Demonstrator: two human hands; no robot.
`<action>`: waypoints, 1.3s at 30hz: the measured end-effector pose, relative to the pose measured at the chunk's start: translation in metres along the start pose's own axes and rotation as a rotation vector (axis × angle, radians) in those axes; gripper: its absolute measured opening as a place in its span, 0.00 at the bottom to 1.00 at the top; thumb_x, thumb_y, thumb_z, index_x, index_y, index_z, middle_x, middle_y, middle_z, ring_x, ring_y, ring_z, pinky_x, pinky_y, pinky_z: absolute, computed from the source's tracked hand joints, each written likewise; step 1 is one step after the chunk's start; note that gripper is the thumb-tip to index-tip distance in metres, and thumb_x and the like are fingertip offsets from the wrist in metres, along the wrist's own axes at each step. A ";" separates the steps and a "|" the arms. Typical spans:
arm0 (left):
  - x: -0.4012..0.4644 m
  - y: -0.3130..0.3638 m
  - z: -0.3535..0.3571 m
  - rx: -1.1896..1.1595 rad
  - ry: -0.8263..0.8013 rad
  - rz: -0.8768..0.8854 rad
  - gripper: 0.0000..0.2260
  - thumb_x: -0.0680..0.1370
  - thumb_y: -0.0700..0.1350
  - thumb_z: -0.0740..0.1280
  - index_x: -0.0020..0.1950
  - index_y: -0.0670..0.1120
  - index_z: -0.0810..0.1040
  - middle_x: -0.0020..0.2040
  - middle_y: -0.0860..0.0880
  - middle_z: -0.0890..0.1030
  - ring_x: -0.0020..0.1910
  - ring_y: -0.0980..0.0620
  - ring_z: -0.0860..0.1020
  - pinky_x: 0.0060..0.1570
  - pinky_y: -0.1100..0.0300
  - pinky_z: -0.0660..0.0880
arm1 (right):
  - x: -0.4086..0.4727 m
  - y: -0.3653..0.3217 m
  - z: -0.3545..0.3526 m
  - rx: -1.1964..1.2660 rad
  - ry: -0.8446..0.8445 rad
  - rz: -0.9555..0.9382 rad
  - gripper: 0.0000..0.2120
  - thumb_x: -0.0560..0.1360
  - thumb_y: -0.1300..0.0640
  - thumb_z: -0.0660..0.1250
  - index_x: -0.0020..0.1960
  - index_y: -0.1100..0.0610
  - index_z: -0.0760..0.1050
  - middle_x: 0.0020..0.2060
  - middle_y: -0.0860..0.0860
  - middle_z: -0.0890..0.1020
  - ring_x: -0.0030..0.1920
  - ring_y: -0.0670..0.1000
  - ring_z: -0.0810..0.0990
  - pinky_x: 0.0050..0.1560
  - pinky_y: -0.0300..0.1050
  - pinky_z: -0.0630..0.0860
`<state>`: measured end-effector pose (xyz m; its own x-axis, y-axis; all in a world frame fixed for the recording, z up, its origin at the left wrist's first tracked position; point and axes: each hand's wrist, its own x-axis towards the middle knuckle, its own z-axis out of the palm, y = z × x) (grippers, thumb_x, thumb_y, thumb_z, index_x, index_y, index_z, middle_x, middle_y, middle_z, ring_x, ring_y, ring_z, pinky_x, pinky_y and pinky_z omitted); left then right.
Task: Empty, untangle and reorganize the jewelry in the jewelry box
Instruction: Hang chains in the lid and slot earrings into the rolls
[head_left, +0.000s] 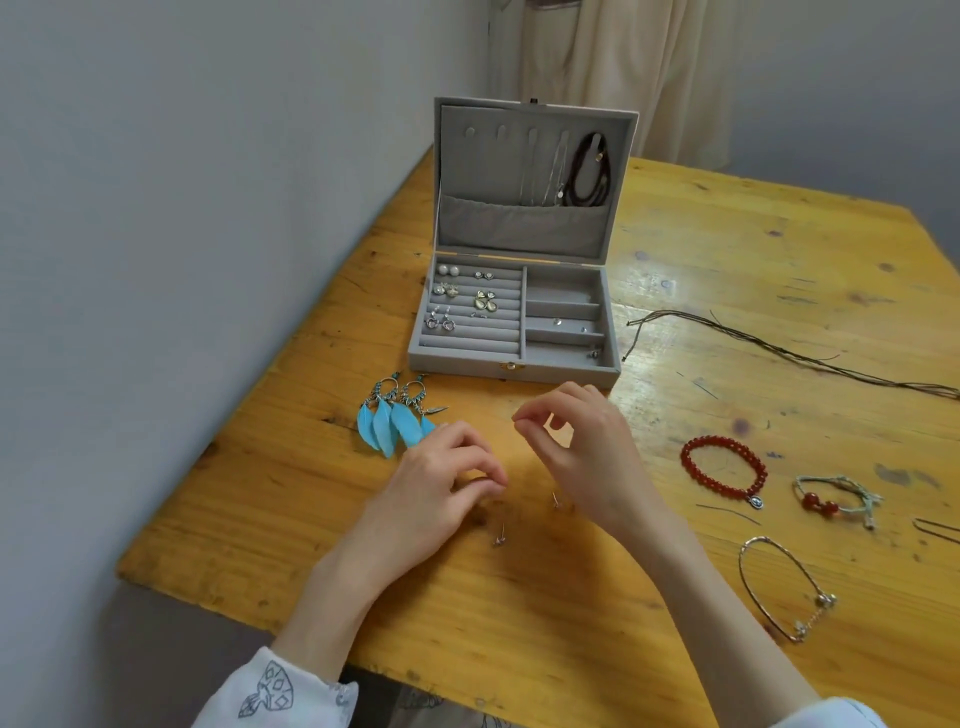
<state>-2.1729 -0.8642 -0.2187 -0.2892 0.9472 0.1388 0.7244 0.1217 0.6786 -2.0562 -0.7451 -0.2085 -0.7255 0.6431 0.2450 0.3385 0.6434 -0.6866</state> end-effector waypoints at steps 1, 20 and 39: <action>0.005 0.002 0.000 -0.001 0.053 0.012 0.02 0.72 0.41 0.70 0.42 0.47 0.81 0.43 0.55 0.75 0.45 0.60 0.73 0.49 0.69 0.68 | 0.007 -0.001 -0.001 0.029 0.010 0.009 0.03 0.73 0.58 0.68 0.43 0.54 0.80 0.38 0.45 0.77 0.43 0.48 0.72 0.50 0.53 0.71; 0.162 -0.037 -0.035 0.129 0.114 -0.091 0.07 0.74 0.42 0.68 0.51 0.50 0.76 0.42 0.57 0.77 0.41 0.63 0.74 0.39 0.75 0.69 | 0.134 0.041 0.010 0.075 0.017 0.226 0.07 0.74 0.53 0.66 0.49 0.53 0.81 0.42 0.49 0.77 0.42 0.45 0.73 0.45 0.40 0.69; 0.161 -0.046 -0.024 0.162 0.190 -0.008 0.06 0.74 0.39 0.67 0.50 0.47 0.77 0.43 0.53 0.77 0.43 0.58 0.75 0.44 0.66 0.74 | 0.131 0.046 0.025 -0.021 0.038 0.185 0.01 0.73 0.55 0.68 0.42 0.51 0.78 0.37 0.43 0.66 0.36 0.42 0.68 0.38 0.32 0.66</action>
<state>-2.2679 -0.7249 -0.2107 -0.3972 0.8748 0.2775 0.8081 0.1900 0.5576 -2.1505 -0.6418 -0.2257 -0.6264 0.7665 0.1420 0.4770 0.5210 -0.7078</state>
